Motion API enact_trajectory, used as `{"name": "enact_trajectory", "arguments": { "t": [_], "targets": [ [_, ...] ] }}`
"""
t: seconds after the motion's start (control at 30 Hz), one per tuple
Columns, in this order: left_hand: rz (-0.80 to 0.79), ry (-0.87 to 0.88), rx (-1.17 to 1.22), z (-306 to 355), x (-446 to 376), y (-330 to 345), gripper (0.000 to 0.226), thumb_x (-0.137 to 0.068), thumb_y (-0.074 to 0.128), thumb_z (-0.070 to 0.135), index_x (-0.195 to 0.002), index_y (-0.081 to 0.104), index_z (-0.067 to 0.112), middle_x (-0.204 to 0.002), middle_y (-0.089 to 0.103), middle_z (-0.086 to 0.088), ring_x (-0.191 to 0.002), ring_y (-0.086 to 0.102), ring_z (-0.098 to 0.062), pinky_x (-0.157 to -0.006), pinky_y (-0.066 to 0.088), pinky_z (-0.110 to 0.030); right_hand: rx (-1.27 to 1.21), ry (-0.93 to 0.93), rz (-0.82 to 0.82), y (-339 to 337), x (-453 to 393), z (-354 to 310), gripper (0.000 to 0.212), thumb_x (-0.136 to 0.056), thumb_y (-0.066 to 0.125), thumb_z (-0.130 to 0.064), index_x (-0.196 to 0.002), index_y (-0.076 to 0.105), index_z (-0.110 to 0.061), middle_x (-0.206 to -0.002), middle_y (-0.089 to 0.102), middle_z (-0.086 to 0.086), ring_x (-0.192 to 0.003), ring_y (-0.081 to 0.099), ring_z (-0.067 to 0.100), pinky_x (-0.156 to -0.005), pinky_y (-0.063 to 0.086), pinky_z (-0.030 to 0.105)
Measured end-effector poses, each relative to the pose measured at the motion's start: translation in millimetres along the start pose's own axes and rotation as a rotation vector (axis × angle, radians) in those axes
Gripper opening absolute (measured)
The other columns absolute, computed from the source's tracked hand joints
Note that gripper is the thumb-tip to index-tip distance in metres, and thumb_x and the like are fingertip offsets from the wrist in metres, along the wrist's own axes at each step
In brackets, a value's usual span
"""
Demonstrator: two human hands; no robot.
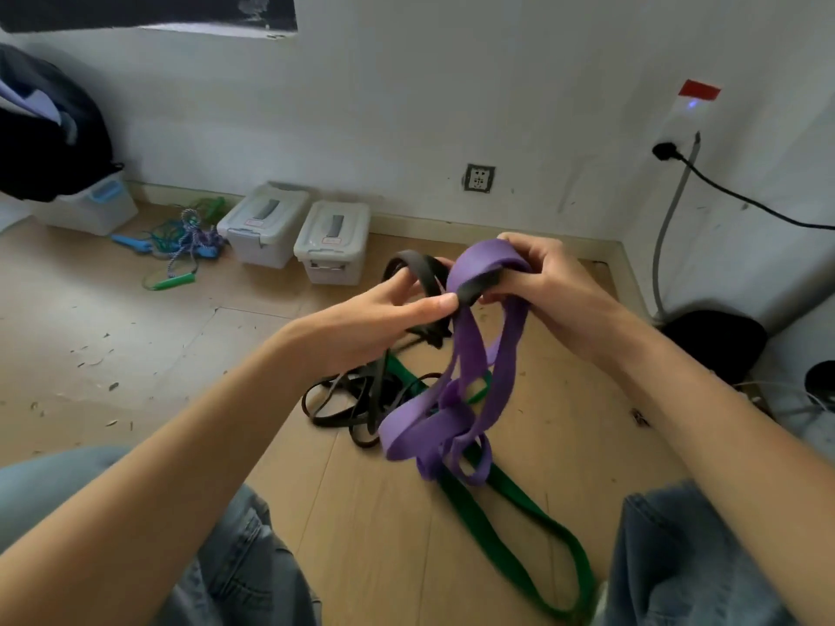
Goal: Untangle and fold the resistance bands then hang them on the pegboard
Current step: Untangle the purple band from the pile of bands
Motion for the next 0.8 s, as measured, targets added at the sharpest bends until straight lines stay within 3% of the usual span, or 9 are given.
{"name": "enact_trajectory", "arguments": {
  "t": [0.07, 0.13, 0.27, 0.33, 0.4, 0.47, 0.63, 0.7, 0.8],
  "targets": [
    [0.007, 0.046, 0.07, 3.3, -2.1, 8.2, 0.028, -0.078, 0.066, 0.025, -0.105, 0.057, 0.028, -0.094, 0.07, 0.014, -0.092, 0.064, -0.002, -0.075, 0.05, -0.014, -0.019, -0.004, 0.105, -9.6, -1.0, -2.0, 0.014, -0.081, 0.067, -0.01, -0.092, 0.063, -0.003, -0.075, 0.065, 0.0, -0.067, 0.055, 0.01, -0.063, 0.043, 0.025],
    [0.112, 0.077, -0.035, 4.8, -3.8, 11.1, 0.016, -0.074, 0.074, 0.016, -0.086, 0.068, 0.025, -0.081, 0.072, 0.009, -0.078, 0.067, -0.005, -0.064, 0.05, -0.015, -0.019, -0.019, 0.161, -15.2, -1.3, -5.0, 0.005, -0.082, 0.065, -0.011, -0.085, 0.062, -0.009, -0.058, 0.058, -0.013, -0.054, 0.049, 0.003, -0.058, 0.038, 0.022],
    [0.332, 0.084, -0.026, 14.2, -1.7, -8.9, 0.015, -0.075, 0.07, 0.002, -0.083, 0.066, 0.014, -0.074, 0.07, -0.003, -0.067, 0.066, -0.013, -0.056, 0.053, -0.022, 0.012, -0.058, 0.184, -21.2, -1.8, -11.8, 0.007, -0.082, 0.067, -0.017, -0.079, 0.062, -0.016, -0.046, 0.05, -0.015, -0.044, 0.042, 0.0, -0.047, 0.034, 0.014],
    [0.41, 0.085, 0.079, 27.5, 3.1, -30.6, 0.009, -0.078, 0.064, 0.002, -0.076, 0.065, 0.011, -0.062, 0.064, -0.004, -0.051, 0.059, -0.011, -0.049, 0.05, -0.02, 0.146, -0.019, 0.139, -24.5, -2.8, -10.6, 0.012, -0.08, 0.07, -0.021, -0.084, 0.064, -0.012, -0.05, 0.051, -0.015, -0.047, 0.044, 0.001, -0.048, 0.036, 0.014],
    [0.467, 0.06, 0.299, 34.4, 8.4, -50.8, 0.021, -0.082, 0.059, 0.008, -0.062, 0.064, 0.013, -0.051, 0.051, 0.0, -0.039, 0.045, -0.007, -0.04, 0.04, -0.017, 0.345, 0.015, 0.027, -20.2, -5.4, -3.9, 0.015, -0.078, 0.07, -0.013, -0.089, 0.063, -0.007, -0.066, 0.057, -0.006, -0.062, 0.05, 0.007, -0.059, 0.04, 0.021],
    [0.458, 0.021, 0.418, 34.2, 10.7, -56.9, 0.034, -0.085, 0.057, 0.013, -0.051, 0.062, 0.014, -0.05, 0.047, 0.001, -0.039, 0.041, -0.006, -0.039, 0.037, -0.016, 0.499, 0.057, -0.067, -10.2, -6.7, 8.9, 0.019, -0.075, 0.067, -0.008, -0.09, 0.058, -0.015, -0.077, 0.06, 0.0, -0.07, 0.053, 0.014, -0.064, 0.043, 0.028],
    [0.374, -0.032, 0.62, 27.1, 8.1, -41.8, 0.018, -0.079, 0.062, 0.014, -0.063, 0.065, 0.007, -0.053, 0.055, 0.0, -0.043, 0.049, -0.005, -0.044, 0.045, -0.017, 0.808, 0.226, -0.135, 16.1, -0.1, 62.6, 0.046, -0.078, 0.067, -0.013, -0.117, 0.045, -0.013, -0.109, 0.054, 0.006, -0.095, 0.056, 0.022, -0.082, 0.048, 0.033],
    [0.351, 0.001, 0.762, 30.2, 6.6, -40.7, 0.009, -0.069, 0.066, 0.014, -0.071, 0.068, 0.006, -0.059, 0.059, -0.001, -0.046, 0.055, -0.004, -0.048, 0.048, -0.016, 0.951, 0.35, -0.213, 22.1, 10.8, 84.8, 0.035, -0.083, 0.064, -0.02, -0.112, 0.045, -0.015, -0.101, 0.055, 0.003, -0.086, 0.057, 0.018, -0.073, 0.052, 0.033],
    [0.408, 0.01, 0.839, 26.0, 5.7, -48.9, 0.021, -0.066, 0.068, 0.015, -0.084, 0.063, 0.005, -0.063, 0.06, -0.001, -0.049, 0.059, -0.005, -0.053, 0.05, -0.016, 1.022, 0.364, -0.225, 14.1, 12.3, 78.9, 0.025, -0.083, 0.066, -0.022, -0.102, 0.051, -0.017, -0.096, 0.058, -0.002, -0.079, 0.057, 0.012, -0.066, 0.051, 0.026]
  ]
}}
Point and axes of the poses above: each hand's wrist, its own x-axis away from the middle knuckle, its own y-axis out of the palm, z = x × y, the point moved 8 cm from there along -x, towards the middle knuckle
